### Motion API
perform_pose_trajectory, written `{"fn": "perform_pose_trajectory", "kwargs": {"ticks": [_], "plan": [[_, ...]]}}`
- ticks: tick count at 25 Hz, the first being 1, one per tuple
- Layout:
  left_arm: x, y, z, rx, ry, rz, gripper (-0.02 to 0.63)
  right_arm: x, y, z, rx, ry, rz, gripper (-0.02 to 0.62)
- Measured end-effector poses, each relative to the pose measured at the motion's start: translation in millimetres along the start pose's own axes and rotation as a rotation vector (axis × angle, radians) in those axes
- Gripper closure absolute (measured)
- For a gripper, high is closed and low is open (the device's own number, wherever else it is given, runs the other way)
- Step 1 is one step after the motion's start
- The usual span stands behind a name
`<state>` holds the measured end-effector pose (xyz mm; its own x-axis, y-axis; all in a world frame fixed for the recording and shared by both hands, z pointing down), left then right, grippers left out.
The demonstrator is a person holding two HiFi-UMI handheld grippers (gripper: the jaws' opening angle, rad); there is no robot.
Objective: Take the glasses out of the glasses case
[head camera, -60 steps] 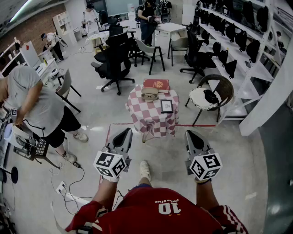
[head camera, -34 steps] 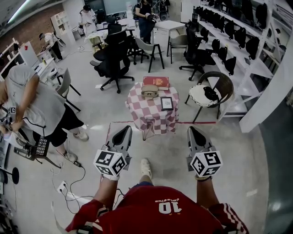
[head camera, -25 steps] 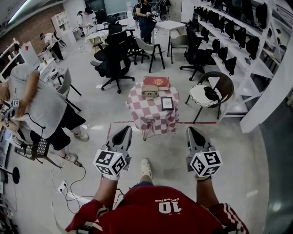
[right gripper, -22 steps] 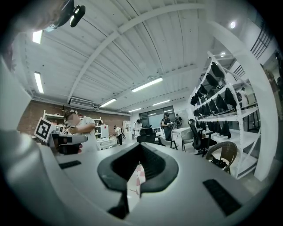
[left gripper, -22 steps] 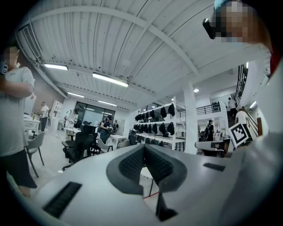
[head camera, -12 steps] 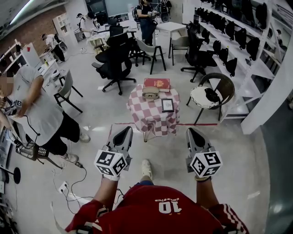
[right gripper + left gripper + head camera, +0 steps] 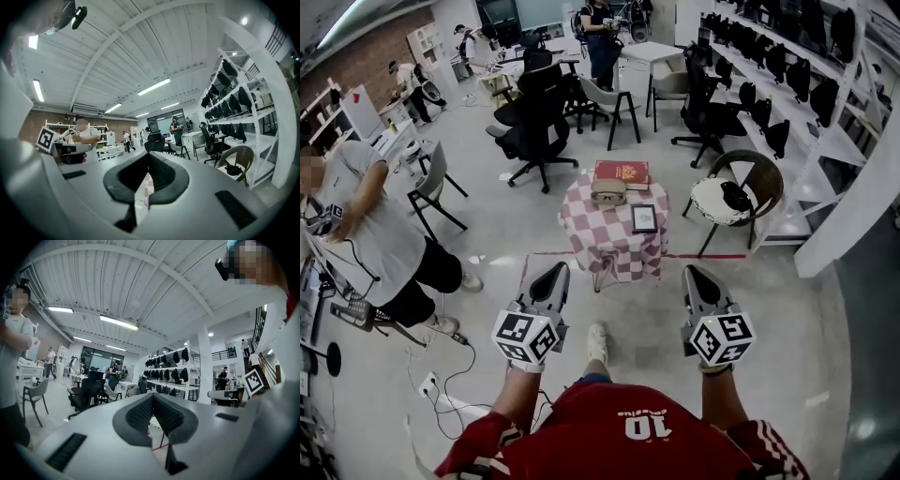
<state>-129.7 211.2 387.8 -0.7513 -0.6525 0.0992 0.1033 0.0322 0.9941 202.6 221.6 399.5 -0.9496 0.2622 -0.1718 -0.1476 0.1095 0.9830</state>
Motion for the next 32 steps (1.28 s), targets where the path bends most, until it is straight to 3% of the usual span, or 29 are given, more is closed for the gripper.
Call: {"fn": "perform_pose_trajectory", "kwargs": {"ticks": [13, 32], "plan": [[74.6, 0.0, -58.4, 0.018, -0.013, 0.009, 0.600, -5.0, -2.7, -96.0, 0.035, -0.010, 0.000, 0.578], [235.7, -27.9, -168.0, 0.005, 0.028, 0.020, 0.598, 5.6, -43.2, -275.6, 0.035, 0.022, 0.026, 0.578]]}}
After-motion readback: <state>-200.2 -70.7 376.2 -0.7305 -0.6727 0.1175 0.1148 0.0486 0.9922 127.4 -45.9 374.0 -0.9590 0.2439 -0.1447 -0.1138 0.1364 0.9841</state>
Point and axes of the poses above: the fingertips, and each gripper's own axes: z backward along the fingers, x to its left, y out of its underside, the point moved 9 cm from there along z, backward along the fingers, and after that the axes turned 10 degrees about y, right-handed, at the moved point
